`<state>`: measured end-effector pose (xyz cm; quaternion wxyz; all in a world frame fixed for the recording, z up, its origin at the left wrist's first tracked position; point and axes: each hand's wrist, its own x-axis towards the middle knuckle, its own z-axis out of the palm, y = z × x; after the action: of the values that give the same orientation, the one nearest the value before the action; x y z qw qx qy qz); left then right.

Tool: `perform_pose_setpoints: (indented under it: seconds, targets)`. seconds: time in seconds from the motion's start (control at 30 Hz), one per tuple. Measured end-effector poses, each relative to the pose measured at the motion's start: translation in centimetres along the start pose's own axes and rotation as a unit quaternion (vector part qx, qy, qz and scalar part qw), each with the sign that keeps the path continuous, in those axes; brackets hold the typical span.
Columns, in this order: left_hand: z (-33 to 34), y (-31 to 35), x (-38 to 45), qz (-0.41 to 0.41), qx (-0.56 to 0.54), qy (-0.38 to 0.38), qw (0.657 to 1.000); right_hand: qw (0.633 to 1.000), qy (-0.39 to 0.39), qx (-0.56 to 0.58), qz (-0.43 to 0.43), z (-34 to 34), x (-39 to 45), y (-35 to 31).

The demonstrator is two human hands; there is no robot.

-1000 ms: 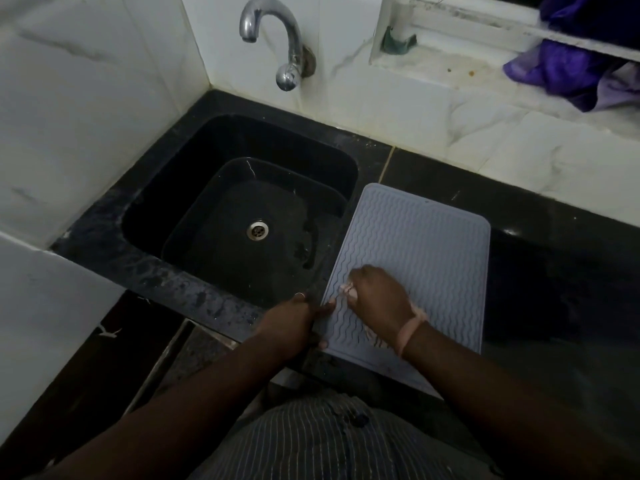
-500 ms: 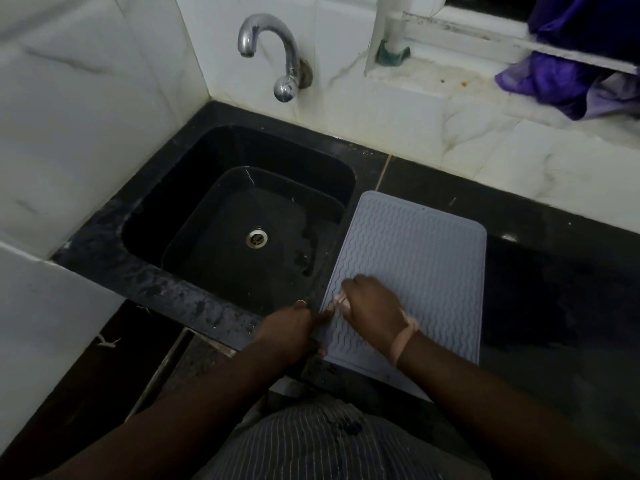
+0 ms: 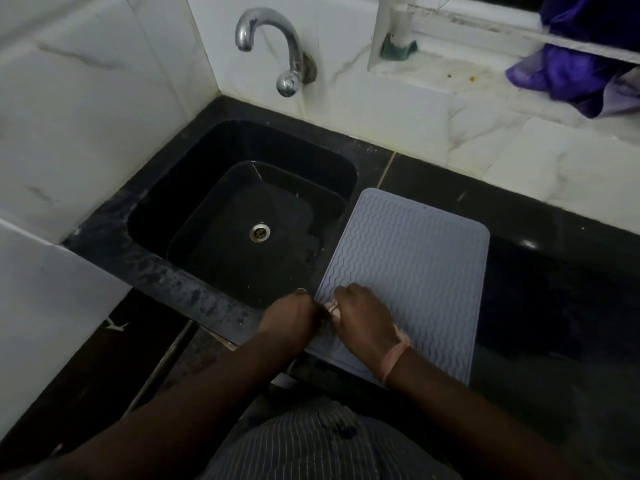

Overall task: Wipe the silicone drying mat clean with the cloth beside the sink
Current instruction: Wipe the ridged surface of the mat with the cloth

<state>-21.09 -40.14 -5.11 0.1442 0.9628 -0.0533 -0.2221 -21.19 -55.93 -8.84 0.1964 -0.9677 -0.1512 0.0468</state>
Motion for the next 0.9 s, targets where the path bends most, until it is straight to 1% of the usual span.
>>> perform_pose_setpoints:
  seconds: [0.1,0.17,0.23,0.33,0.4,0.47,0.6,0.7,0.8,0.9]
  targets:
    - [0.0,0.2,0.4,-0.025,0.001,0.008,1.000,1.000,-0.010,-0.007,-0.018,-0.5,1.5,1.4]
    - [0.0,0.3,0.8,-0.024,0.013,-0.003,1.000,1.000,0.002,-0.019,-0.015,-1.3,3.9,3.0]
    - [-0.2,0.3,1.1,0.013,0.041,-0.005,0.999,0.999,0.018,-0.031,0.010,-2.7,6.7,4.4]
    - [-0.8,0.2,1.7,0.071,0.089,-0.003,0.993,0.998,0.013,-0.041,0.054,-4.2,9.4,5.2]
    - [-1.2,0.2,2.3,0.098,0.100,0.008,0.990,0.997,0.019,-0.036,0.068,-4.4,9.3,4.8]
    - [-0.9,0.2,3.1,0.119,0.094,0.022,0.988,0.998,0.022,-0.015,0.063,-3.8,7.9,4.0]
    - [-1.1,0.5,5.7,0.112,0.063,0.031,0.991,0.999,-0.003,0.019,0.040,-2.1,4.4,1.9]
    - [-1.8,0.6,7.6,0.140,0.104,0.011,0.985,0.998,-0.018,0.029,0.048,-1.8,3.8,1.3]
    - [-2.3,0.1,8.6,0.155,0.129,-0.012,0.979,0.998,-0.029,0.020,0.044,-2.2,4.9,1.9]
    - [-2.7,-0.5,8.9,0.168,0.158,-0.043,0.972,0.998,-0.008,-0.009,0.055,-3.0,7.1,3.6]
